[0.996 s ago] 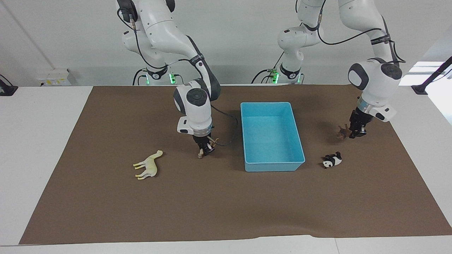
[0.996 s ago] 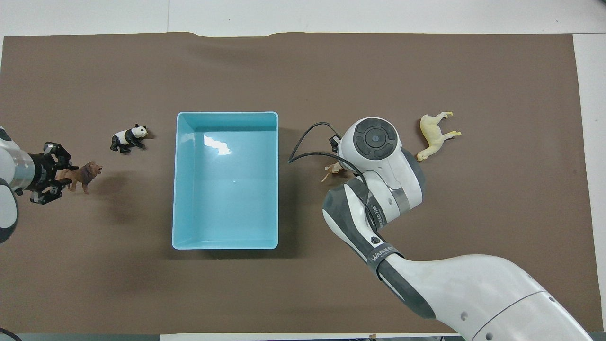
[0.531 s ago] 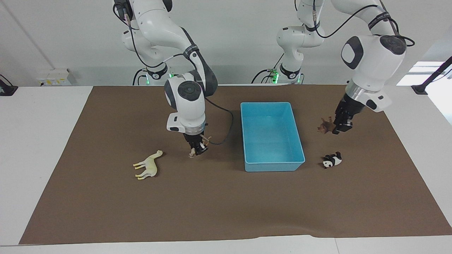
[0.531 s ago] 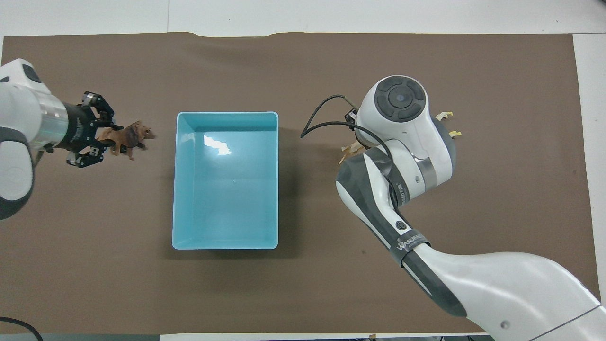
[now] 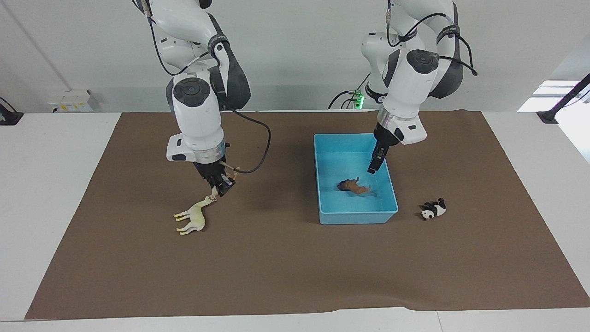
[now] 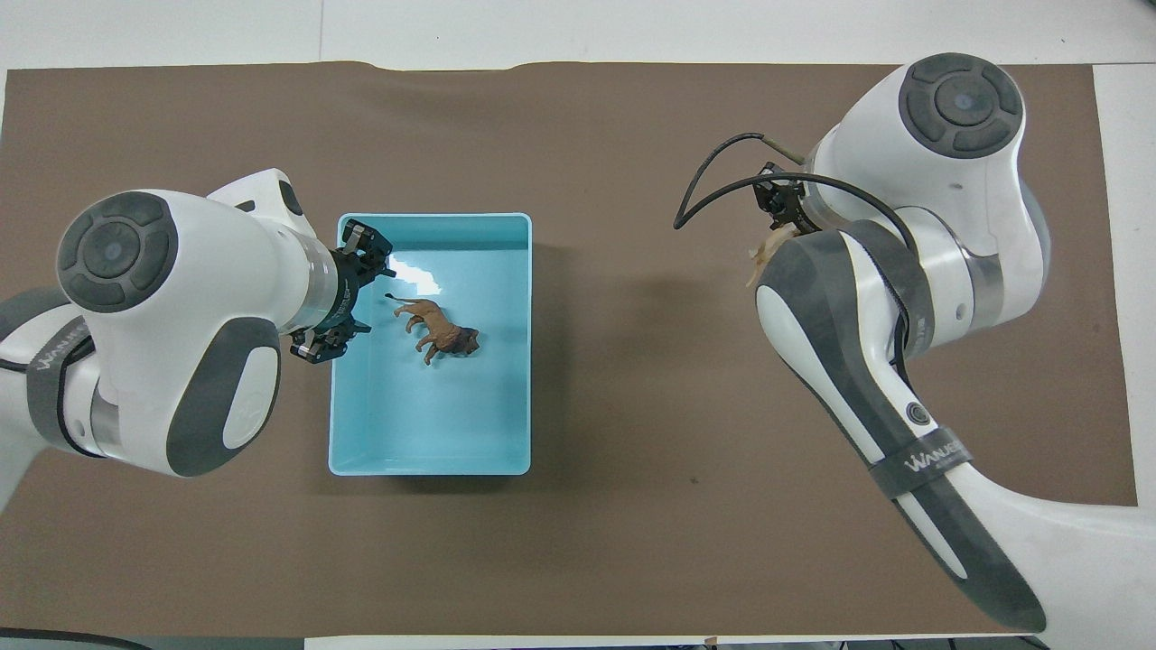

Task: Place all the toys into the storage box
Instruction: 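Carry the lion into the box with the left gripper and release, then lower the horse into the box with the right gripper and release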

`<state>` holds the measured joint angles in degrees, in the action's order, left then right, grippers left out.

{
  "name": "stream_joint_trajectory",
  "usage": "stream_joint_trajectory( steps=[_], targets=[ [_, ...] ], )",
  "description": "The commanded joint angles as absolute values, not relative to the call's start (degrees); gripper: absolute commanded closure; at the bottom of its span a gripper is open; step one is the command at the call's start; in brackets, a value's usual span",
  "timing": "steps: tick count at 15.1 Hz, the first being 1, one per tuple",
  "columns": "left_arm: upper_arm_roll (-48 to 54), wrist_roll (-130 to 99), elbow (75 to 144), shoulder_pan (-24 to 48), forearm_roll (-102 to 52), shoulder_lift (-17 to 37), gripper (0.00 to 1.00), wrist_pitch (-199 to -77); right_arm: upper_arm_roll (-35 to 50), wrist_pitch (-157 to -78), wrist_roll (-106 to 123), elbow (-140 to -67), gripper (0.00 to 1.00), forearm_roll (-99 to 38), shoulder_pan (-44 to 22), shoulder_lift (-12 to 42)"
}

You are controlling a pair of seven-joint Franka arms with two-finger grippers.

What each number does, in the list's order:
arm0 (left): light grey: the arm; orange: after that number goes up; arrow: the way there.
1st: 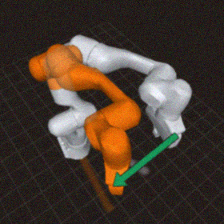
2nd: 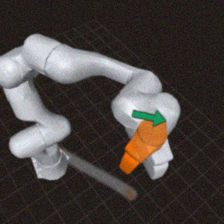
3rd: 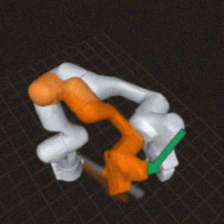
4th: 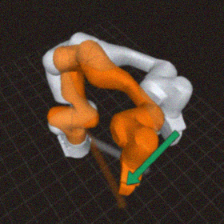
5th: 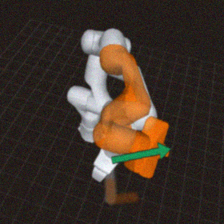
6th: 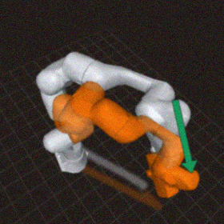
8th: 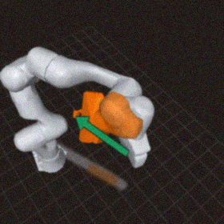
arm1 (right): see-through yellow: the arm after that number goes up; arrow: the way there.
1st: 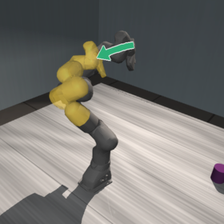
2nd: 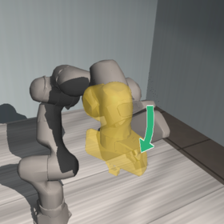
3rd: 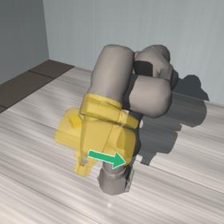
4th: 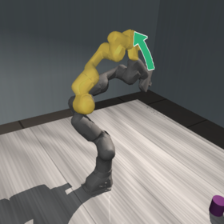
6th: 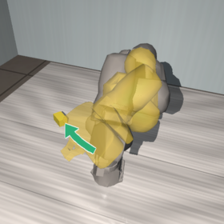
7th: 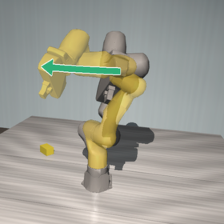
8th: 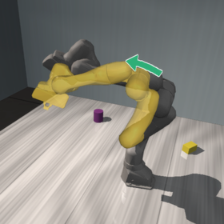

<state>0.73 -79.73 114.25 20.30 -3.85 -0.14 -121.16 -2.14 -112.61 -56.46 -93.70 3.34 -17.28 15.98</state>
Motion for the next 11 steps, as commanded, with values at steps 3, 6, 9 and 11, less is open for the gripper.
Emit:
stream_joint_trajectory(
  steps=[3, 6, 9, 11],
  targets=[
    [-1.0, -78.1, 115.3, 14.3, -4.1, -2.0, 0.00, -123.2, -1.1, -111.0, -56.9, -90.5, 1.00, 2.5, -18.5, 16.6],
    [-0.8, -75.8, 116.1, 6.8, -4.1, -1.0, 0.00, -128.0, -1.2, -107.6, -65.7, -81.7, 1.00, -2.8, -25.2, 20.3],
    [-0.9, -76.1, 116.0, 3.5, -4.1, 2.1, 0.00, -133.1, -1.4, -105.0, -70.9, -71.6, 1.00, -3.3, -31.1, 26.8],
    [-1.0, -76.3, 115.8, 3.3, -4.1, 5.2, 0.00, -136.1, -1.7, -105.2, -74.9, -64.8, 1.00, -2.9, -35.0, 32.8]
  ],
)
